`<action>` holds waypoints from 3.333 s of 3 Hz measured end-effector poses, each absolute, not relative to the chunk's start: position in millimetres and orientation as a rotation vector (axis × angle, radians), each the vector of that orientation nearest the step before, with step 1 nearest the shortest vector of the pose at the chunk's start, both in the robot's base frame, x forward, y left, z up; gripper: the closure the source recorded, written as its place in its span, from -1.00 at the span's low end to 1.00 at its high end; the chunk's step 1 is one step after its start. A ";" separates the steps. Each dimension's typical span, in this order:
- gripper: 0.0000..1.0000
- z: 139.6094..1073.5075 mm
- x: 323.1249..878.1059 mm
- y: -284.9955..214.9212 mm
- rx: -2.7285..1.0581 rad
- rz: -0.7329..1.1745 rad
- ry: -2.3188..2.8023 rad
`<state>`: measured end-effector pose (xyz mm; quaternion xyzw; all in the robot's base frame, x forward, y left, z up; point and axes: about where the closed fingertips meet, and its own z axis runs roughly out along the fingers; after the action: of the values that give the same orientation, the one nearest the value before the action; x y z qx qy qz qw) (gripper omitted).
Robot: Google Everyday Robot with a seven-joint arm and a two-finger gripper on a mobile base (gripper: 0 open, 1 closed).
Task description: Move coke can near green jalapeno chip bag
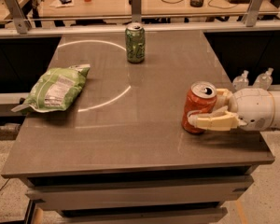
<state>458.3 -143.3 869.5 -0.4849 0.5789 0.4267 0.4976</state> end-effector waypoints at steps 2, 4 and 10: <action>1.00 901.9 486.5 -156.6 -1.054 0.814 1.431; 1.00 914.7 544.6 -184.3 -0.831 0.517 1.578; 1.00 893.8 722.2 -115.2 -0.734 0.539 1.659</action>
Offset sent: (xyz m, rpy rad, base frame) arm 0.0697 -0.0435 0.0555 -0.0602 -0.1584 -0.4702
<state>722.2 -115.2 893.8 -0.3148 0.7112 0.2311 0.5845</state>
